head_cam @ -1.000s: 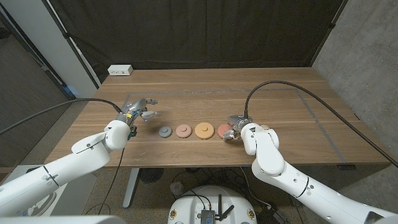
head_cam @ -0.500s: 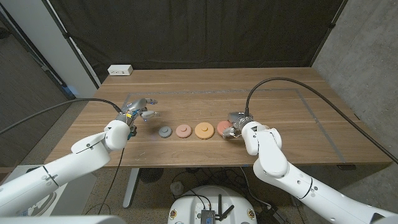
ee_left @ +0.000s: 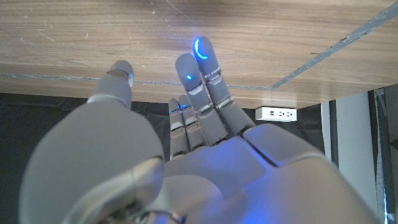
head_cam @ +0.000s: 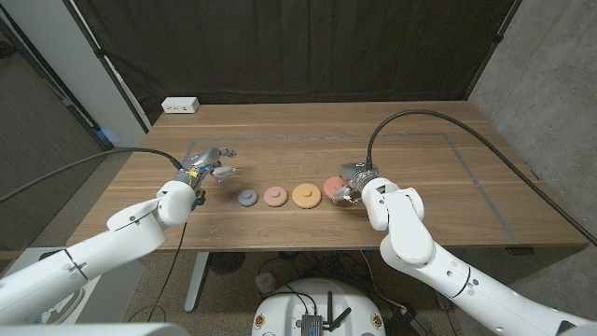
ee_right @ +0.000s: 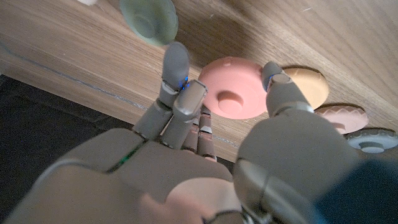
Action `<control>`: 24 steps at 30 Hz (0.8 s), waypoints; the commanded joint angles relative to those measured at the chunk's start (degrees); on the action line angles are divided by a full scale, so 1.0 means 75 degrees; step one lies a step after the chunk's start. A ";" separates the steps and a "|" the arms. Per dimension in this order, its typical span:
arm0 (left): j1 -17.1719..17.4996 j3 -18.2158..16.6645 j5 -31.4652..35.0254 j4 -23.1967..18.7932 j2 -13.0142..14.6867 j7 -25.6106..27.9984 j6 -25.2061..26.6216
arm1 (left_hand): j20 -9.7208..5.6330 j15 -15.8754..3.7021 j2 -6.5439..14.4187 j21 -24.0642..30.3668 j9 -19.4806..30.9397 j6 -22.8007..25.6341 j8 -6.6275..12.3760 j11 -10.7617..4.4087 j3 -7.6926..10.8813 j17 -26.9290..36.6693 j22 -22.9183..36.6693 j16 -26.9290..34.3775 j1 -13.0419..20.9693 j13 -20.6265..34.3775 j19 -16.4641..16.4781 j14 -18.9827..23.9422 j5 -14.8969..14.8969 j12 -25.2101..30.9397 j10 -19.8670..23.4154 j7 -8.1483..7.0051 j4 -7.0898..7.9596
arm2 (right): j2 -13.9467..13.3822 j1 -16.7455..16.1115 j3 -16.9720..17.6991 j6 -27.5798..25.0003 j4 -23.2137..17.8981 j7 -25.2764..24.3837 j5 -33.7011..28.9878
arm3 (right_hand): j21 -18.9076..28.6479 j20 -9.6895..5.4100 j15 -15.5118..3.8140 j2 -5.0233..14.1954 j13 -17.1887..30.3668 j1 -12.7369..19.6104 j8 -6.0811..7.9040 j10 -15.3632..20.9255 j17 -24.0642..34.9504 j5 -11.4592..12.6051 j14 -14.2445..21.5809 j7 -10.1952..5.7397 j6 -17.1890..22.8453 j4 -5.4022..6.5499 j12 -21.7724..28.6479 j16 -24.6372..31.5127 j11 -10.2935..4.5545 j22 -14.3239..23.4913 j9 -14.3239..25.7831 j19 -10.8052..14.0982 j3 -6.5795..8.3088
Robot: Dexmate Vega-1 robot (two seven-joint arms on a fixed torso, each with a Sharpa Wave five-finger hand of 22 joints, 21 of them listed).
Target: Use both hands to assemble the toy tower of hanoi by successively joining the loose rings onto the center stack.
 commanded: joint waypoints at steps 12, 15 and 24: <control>0.0052 -0.0087 0.0083 -0.0012 0.0093 0.0025 0.0031 | -0.0966 -0.0599 0.0050 0.0113 0.0037 0.0017 -0.0067 -0.0010 -0.0010 0.0018 -0.0069 0.0079 0.0032 0.0048 -0.0049 0.0062 0.0032 -0.0025 0.0044 -0.0033 -0.0028 | 0.0193 0.0095 0.0183 0.1022 0.0064 -0.0085 0.0147 | -0.0001 -0.0290 -0.0001 0.0386 0.0063 0.0475 -0.0069 0.1246 0.0036 0.0110 0.0079 -0.1279 0.1204 0.0253 -0.0015 -0.0027 -0.1242 0.0023 0.0068 0.0047 0.0309; 0.0093 -0.0139 0.0058 -0.0012 0.0082 0.0077 0.0012 | -0.0966 -0.0599 0.0048 0.0125 0.0038 0.0035 -0.0060 -0.0006 -0.0009 0.0011 -0.0083 0.0074 0.0033 0.0049 -0.0052 0.0053 0.0031 -0.0025 0.0044 -0.0042 -0.0029 | 0.0223 0.0196 0.0142 0.1094 0.0128 -0.0027 0.0118 | 0.0000 -0.0291 -0.0001 0.0382 0.0074 0.0478 -0.0074 0.1251 0.0036 0.0117 0.0080 -0.1294 0.1211 0.0253 -0.0020 -0.0027 -0.1241 0.0025 0.0069 0.0050 0.0313; 0.0071 -0.0098 0.0154 0.0097 0.0020 0.0182 -0.0156 | -0.0965 -0.0600 0.0045 0.0213 0.0038 0.0051 -0.0057 -0.0022 -0.0006 -0.0003 -0.0119 0.0079 0.0032 0.0054 -0.0067 0.0051 0.0032 -0.0020 0.0065 -0.0039 -0.0027 | 0.0257 0.0480 0.0052 0.1473 0.0295 -0.0105 0.0415 | 0.0003 -0.0291 -0.0001 0.0367 0.0100 0.0486 -0.0098 0.1252 0.0036 0.0136 0.0079 -0.1294 0.1207 0.0256 -0.0048 -0.0029 -0.1249 0.0029 0.0075 0.0053 0.0326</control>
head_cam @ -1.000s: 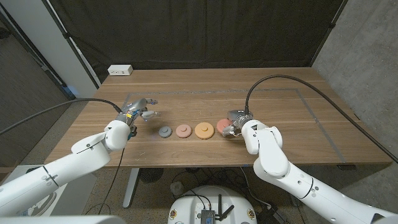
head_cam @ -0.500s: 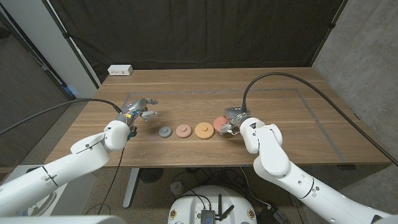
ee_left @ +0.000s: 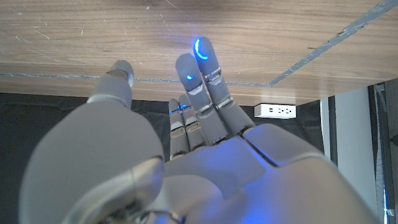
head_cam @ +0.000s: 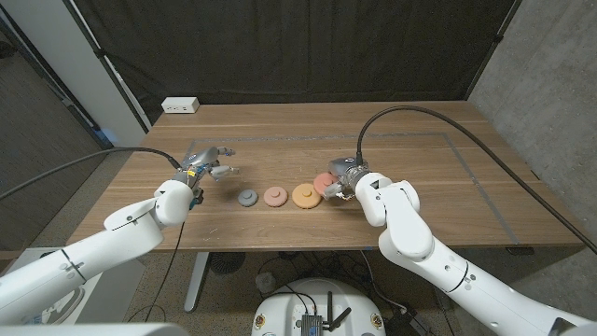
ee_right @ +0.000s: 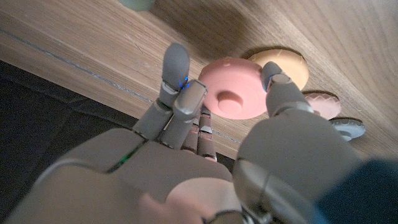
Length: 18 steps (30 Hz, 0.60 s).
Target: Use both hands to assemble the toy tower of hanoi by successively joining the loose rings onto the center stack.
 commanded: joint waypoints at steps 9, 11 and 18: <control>-0.0020 0.0052 0.0212 0.0132 -0.0145 0.0237 -0.0151 | -0.0941 -0.0600 0.0047 0.0105 0.0041 0.0095 0.0020 -0.0053 -0.0001 -0.0001 -0.0032 0.0066 0.0039 0.0025 -0.0041 0.0077 0.0034 0.0003 0.0128 -0.0060 -0.0030 | 0.0092 0.0702 -0.0205 0.0819 0.0375 -0.0046 0.0614 | 0.0003 -0.0291 -0.0001 0.0360 0.0058 0.0488 -0.0022 0.1277 0.0036 0.0078 0.0074 -0.1260 0.1257 0.0261 -0.0005 0.0002 -0.1240 0.0032 0.0075 0.0054 0.0340; -0.0020 0.0056 0.0237 0.0118 -0.0151 0.0245 -0.0137 | -0.0941 -0.0601 0.0046 0.0125 0.0042 0.0099 0.0022 -0.0060 0.0000 0.0001 -0.0028 0.0073 0.0042 0.0027 -0.0033 0.0086 0.0035 0.0000 0.0122 -0.0062 -0.0032 | 0.0102 0.0766 -0.0229 0.0866 0.0415 -0.0069 0.0695 | -0.0002 -0.0291 -0.0001 0.0360 0.0065 0.0488 -0.0032 0.1275 0.0035 0.0081 0.0073 -0.1258 0.1244 0.0263 -0.0010 0.0001 -0.1248 0.0026 0.0077 0.0049 0.0342; 0.0018 0.0024 0.0310 0.0050 -0.0152 0.0290 -0.0076 | -0.0941 -0.0600 0.0043 0.0155 0.0044 0.0095 0.0020 -0.0070 0.0002 -0.0003 -0.0035 0.0080 0.0048 0.0032 -0.0033 0.0098 0.0035 0.0003 0.0133 -0.0065 -0.0035 | 0.0147 0.1045 -0.0411 0.1033 0.0571 -0.0048 0.0877 | -0.0003 -0.0291 -0.0001 0.0361 0.0089 0.0492 -0.0044 0.1261 0.0035 0.0097 0.0069 -0.1254 0.1255 0.0266 -0.0034 -0.0002 -0.1255 0.0028 0.0083 0.0045 0.0355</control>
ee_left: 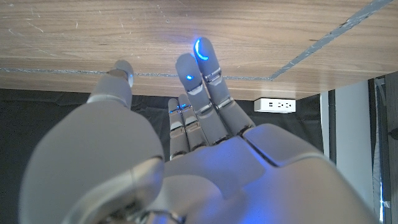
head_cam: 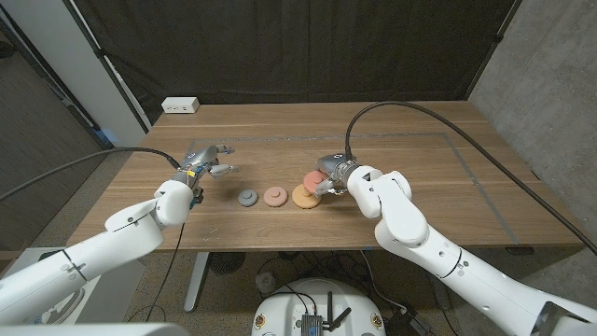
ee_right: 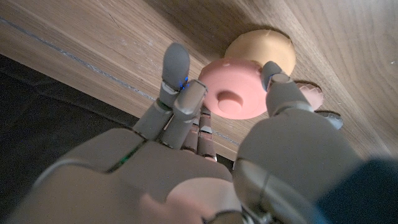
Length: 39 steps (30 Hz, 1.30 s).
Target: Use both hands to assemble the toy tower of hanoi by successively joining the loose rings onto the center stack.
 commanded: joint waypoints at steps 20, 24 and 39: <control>0.0060 -0.0087 0.0073 -0.0027 -0.0066 0.0048 -0.0008 | -0.0968 -0.0599 0.0040 0.0165 0.0052 0.0066 0.0024 -0.0028 0.0012 -0.0003 -0.0032 0.0099 0.0064 0.0057 -0.0030 0.0123 0.0042 0.0002 0.0064 -0.0036 -0.0036 | 0.0080 0.1097 -0.0573 0.0700 0.0618 0.0244 0.0838 | -0.0008 -0.0290 -0.0001 0.0404 0.0078 0.0461 -0.0022 0.1267 0.0034 0.0077 0.0038 -0.1243 0.1269 0.0269 -0.0033 -0.0013 -0.1255 0.0029 0.0085 0.0026 0.0386; 0.0012 -0.0049 0.0082 0.0017 -0.0097 0.0023 -0.0026 | -0.0968 -0.0599 0.0042 0.0176 0.0053 0.0059 0.0021 -0.0004 0.0014 0.0007 -0.0045 0.0114 0.0067 0.0060 -0.0035 0.0138 0.0042 0.0008 0.0080 -0.0037 -0.0035 | 0.0051 0.1138 -0.0604 0.0609 0.0629 0.0313 0.0876 | -0.0021 -0.0290 0.0000 0.0404 0.0082 0.0459 -0.0029 0.1265 0.0034 0.0081 0.0032 -0.1251 0.1271 0.0271 -0.0045 -0.0015 -0.1252 0.0015 0.0088 0.0010 0.0389; -0.0131 0.0070 0.0144 0.0102 -0.0151 -0.0050 -0.0032 | -0.0967 -0.0599 0.0034 0.0264 0.0056 0.0090 0.0031 -0.0032 0.0018 -0.0019 -0.0094 0.0110 0.0066 0.0082 -0.0065 0.0128 0.0047 0.0002 0.0084 -0.0042 -0.0032 | 0.0074 0.1238 -0.0870 0.0426 0.0808 0.0342 0.0626 | -0.0028 -0.0290 0.0001 0.0418 0.0118 0.0444 -0.0071 0.1266 0.0030 0.0099 -0.0001 -0.1238 0.1246 0.0285 -0.0085 -0.0028 -0.1237 0.0008 0.0101 -0.0015 0.0405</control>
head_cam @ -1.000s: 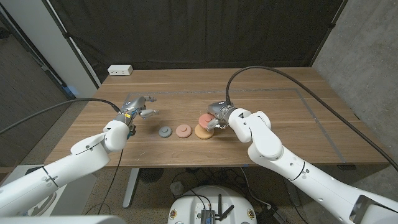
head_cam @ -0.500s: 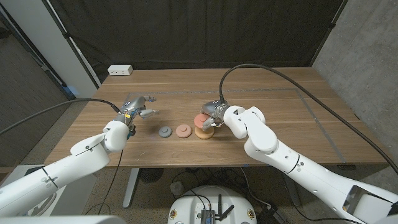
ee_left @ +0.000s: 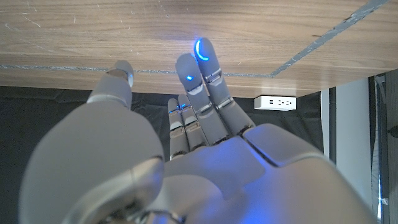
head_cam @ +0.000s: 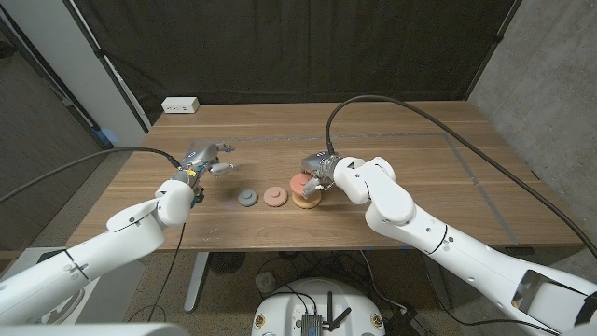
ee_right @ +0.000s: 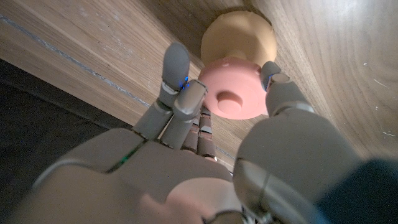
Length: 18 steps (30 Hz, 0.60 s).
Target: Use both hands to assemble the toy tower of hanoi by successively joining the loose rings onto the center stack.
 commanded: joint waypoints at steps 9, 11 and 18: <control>-0.0073 0.0041 0.0064 0.0009 -0.0018 -0.0031 0.0051 | -0.0996 -0.0570 0.0030 0.0082 0.0019 0.0062 0.0031 -0.0005 0.0021 -0.0011 -0.0032 0.0077 0.0070 0.0053 -0.0057 0.0039 0.0050 -0.0010 0.0039 -0.0007 -0.0034 | 0.0077 0.0133 -0.0303 -0.0193 0.0366 0.0101 -0.0179 | -0.0039 -0.0290 0.0001 0.0430 0.0041 0.0433 0.0003 0.1262 0.0028 0.0047 -0.0025 -0.1238 0.1238 0.0324 0.0007 -0.0038 -0.1232 -0.0003 0.0054 -0.0037 0.0381; -0.0070 0.0037 0.0060 0.0008 -0.0019 -0.0026 0.0035 | -0.0996 -0.0570 0.0030 0.0085 0.0019 0.0064 0.0032 -0.0006 0.0022 -0.0011 -0.0037 0.0079 0.0071 0.0054 -0.0059 0.0041 0.0051 -0.0008 0.0043 -0.0002 -0.0034 | 0.0083 0.0143 -0.0321 -0.0193 0.0392 0.0110 -0.0164 | -0.0042 -0.0290 0.0001 0.0432 0.0043 0.0431 0.0000 0.1261 0.0028 0.0048 -0.0028 -0.1243 0.1236 0.0325 0.0004 -0.0039 -0.1223 -0.0006 0.0054 -0.0041 0.0382; -0.0112 0.0053 0.0056 0.0030 -0.0048 -0.0042 0.0056 | -0.0994 -0.0570 0.0024 0.0117 0.0019 0.0051 0.0026 -0.0011 0.0024 -0.0006 -0.0068 0.0091 0.0071 0.0059 -0.0077 0.0047 0.0054 -0.0016 0.0035 -0.0011 -0.0034 | 0.0111 0.0186 -0.0371 -0.0205 0.0466 0.0100 -0.0121 | -0.0047 -0.0289 0.0002 0.0442 0.0053 0.0421 -0.0029 0.1250 0.0027 0.0052 -0.0043 -0.1254 0.1186 0.0331 -0.0011 -0.0045 -0.1207 -0.0014 0.0058 -0.0052 0.0388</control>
